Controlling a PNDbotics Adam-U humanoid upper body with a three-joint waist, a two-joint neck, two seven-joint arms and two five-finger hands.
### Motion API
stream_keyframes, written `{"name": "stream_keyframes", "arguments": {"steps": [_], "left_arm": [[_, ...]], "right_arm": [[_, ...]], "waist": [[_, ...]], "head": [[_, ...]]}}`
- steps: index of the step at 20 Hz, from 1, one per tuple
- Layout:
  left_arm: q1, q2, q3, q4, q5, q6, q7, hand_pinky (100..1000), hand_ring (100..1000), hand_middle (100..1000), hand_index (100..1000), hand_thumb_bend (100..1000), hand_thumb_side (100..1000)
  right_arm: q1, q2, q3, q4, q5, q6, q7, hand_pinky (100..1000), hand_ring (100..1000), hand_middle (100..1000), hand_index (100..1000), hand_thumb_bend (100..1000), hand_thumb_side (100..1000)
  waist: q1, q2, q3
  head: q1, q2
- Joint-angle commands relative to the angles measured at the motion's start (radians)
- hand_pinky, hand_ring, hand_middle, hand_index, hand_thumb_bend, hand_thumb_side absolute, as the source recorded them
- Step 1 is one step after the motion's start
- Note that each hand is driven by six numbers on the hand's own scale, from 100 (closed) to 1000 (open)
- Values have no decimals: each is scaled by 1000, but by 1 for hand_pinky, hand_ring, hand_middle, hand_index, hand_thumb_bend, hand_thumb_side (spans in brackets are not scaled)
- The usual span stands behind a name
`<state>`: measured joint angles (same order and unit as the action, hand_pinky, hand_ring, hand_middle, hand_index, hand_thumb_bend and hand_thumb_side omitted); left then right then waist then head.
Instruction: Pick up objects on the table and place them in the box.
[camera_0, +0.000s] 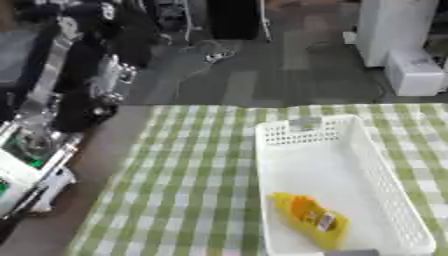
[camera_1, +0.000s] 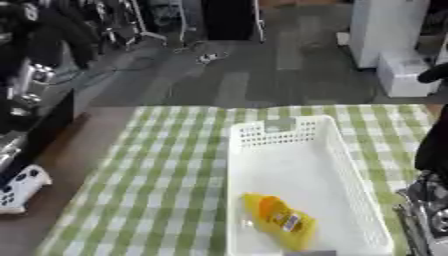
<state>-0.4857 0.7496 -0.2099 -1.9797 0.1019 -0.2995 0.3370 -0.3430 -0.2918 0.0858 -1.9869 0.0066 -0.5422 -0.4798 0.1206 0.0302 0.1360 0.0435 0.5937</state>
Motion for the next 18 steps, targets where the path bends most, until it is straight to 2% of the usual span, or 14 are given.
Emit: {"name": "stream_keyframes", "arguments": {"steps": [1, 4, 6, 10, 13, 18], "left_arm": [[38, 19, 46, -20, 76, -16, 22, 347, 294, 482, 581, 100, 700], [100, -11, 72, -20, 123, -36, 33, 344, 287, 485, 593, 100, 704], [140, -60, 93, -20, 150, -58, 53, 344, 276, 488, 615, 100, 720], [210, -176, 124, -20, 177, -133, 103, 350, 275, 487, 628, 100, 739], [227, -240, 107, -20, 190, -228, 98, 367, 295, 493, 628, 100, 745], [250, -306, 61, -20, 254, -470, 20, 385, 326, 492, 617, 100, 752]], "right_arm": [[10, -25, -2, -13, 15, 5, -5, 385, 612, 626, 722, 100, 907], [30, -34, -4, -13, 25, 8, -10, 384, 613, 626, 722, 100, 909], [41, -36, -5, -13, 31, 9, -13, 382, 613, 627, 722, 100, 910], [59, -37, -14, -13, 45, 4, -24, 378, 615, 628, 723, 100, 916], [77, -39, -16, -13, 58, 4, -31, 375, 615, 629, 723, 100, 918], [107, -44, -21, -13, 80, -1, -44, 369, 616, 630, 724, 100, 926]], "waist": [[-4, -18, 10], [-4, -27, 24], [-9, -31, 34], [-29, -27, 59], [-48, -22, 74], [-73, -16, 94]], "head": [[-5, 9], [-7, 16], [-8, 14], [-35, -12], [-54, -18], [-94, -32]]}}
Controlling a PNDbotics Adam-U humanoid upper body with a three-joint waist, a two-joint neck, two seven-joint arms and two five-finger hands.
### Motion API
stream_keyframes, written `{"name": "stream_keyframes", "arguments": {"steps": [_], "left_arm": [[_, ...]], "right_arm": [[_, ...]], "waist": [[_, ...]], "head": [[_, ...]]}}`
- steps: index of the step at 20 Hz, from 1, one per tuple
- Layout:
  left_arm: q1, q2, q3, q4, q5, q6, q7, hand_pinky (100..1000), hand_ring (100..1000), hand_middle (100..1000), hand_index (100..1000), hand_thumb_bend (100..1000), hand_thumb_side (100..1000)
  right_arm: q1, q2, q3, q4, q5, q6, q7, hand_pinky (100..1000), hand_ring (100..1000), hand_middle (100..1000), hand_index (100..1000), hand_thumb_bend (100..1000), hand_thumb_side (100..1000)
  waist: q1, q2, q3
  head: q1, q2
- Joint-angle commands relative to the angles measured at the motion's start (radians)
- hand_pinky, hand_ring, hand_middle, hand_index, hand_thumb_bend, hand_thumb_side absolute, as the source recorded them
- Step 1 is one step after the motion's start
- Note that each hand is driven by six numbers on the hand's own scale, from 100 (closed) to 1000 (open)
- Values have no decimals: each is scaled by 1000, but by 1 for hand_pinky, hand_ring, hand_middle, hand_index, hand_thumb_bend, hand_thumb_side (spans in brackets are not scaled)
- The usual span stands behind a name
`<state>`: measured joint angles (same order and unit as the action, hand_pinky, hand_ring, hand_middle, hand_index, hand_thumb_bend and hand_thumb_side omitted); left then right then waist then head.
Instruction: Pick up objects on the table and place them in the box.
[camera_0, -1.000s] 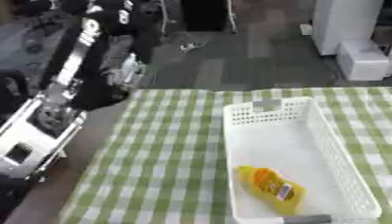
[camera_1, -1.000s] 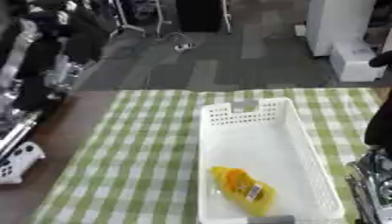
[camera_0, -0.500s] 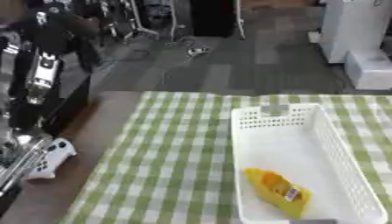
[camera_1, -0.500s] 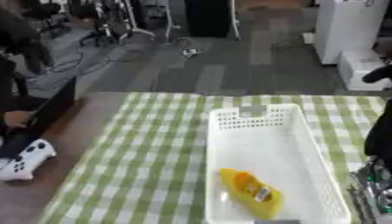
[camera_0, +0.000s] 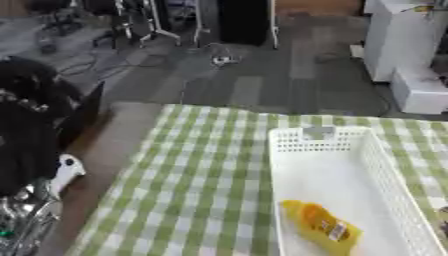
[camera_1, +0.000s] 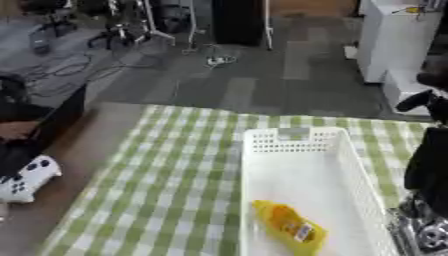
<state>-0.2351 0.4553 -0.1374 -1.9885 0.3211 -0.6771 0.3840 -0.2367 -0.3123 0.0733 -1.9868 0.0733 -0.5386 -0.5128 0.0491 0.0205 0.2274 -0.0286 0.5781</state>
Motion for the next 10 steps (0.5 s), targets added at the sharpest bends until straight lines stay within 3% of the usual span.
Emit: {"name": "stream_keyframes", "arguments": {"steps": [1, 4, 10], "left_arm": [[2, -20, -15, -11, 51, -121, -34, 384, 327, 489, 615, 100, 754], [3, -36, -15, -11, 92, -167, -51, 387, 329, 488, 615, 100, 752], [14, -30, -18, -11, 123, -185, -99, 386, 329, 488, 614, 100, 749]], "right_arm": [[6, -26, -8, -13, 18, -4, -12, 369, 616, 630, 724, 100, 926], [19, -30, -6, -13, 29, -7, -17, 367, 617, 630, 724, 100, 928], [33, -36, -4, -13, 41, -8, -23, 366, 617, 630, 724, 100, 930]], "waist": [[-5, -6, 7], [-13, -6, 15], [-19, -5, 25]], "head": [[-27, -16], [-35, -15], [-32, -34]]}}
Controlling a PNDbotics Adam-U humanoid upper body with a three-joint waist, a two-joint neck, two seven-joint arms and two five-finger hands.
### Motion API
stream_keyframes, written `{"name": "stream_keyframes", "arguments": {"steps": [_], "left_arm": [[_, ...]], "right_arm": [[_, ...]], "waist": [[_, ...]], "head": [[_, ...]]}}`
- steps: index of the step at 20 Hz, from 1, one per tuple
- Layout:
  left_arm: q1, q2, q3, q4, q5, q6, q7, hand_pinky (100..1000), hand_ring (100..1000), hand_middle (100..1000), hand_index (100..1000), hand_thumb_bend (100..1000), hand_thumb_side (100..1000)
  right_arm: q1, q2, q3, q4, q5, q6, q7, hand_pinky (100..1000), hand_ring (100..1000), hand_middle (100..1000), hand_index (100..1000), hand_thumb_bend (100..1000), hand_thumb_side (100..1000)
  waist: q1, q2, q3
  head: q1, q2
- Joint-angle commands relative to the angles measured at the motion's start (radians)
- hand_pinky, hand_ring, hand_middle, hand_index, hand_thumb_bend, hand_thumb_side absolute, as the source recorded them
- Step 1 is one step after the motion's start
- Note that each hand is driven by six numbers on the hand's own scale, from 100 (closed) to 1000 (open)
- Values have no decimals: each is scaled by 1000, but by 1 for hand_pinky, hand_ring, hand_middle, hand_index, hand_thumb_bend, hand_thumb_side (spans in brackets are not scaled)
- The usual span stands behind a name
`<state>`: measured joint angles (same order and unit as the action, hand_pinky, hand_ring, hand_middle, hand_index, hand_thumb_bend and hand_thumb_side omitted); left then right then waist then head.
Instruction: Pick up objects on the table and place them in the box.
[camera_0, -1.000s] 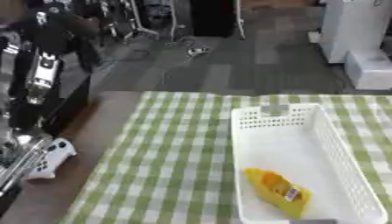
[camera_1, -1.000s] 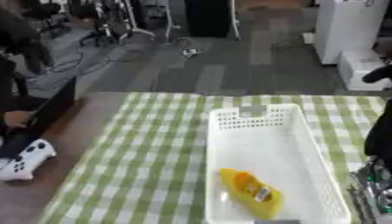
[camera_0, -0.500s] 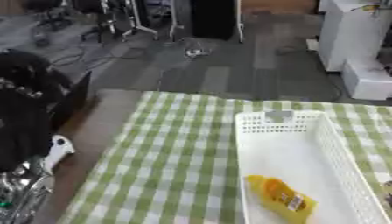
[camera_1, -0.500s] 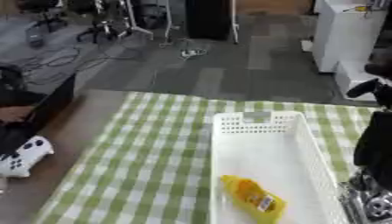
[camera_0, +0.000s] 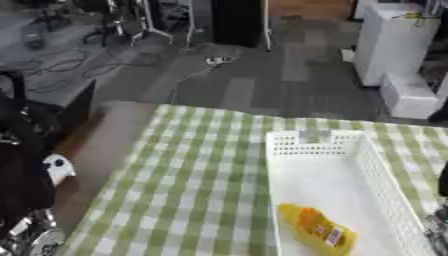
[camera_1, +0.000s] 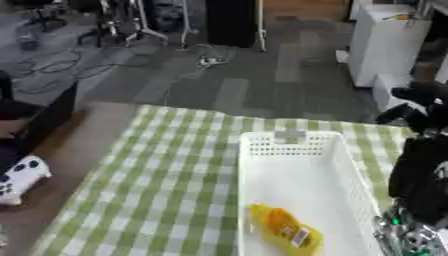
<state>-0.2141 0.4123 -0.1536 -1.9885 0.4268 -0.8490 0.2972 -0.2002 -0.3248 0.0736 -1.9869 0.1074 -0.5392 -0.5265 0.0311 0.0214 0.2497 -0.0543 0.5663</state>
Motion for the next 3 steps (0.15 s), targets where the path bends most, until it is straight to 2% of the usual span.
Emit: {"name": "stream_keyframes", "arguments": {"steps": [1, 3], "left_arm": [[-7, 13, -3, -11, 21, -12, -18, 385, 328, 488, 615, 100, 752], [-7, 10, -5, -11, 28, -10, -30, 383, 325, 489, 616, 100, 752]], "right_arm": [[-3, -25, -3, -13, 8, -9, -9, 365, 617, 630, 724, 100, 927], [-2, -26, 0, -13, 9, -11, -8, 365, 617, 630, 724, 100, 931]], "waist": [[-1, -5, 4], [-1, -4, 5]], "head": [[-3, -25], [10, -32]]}}
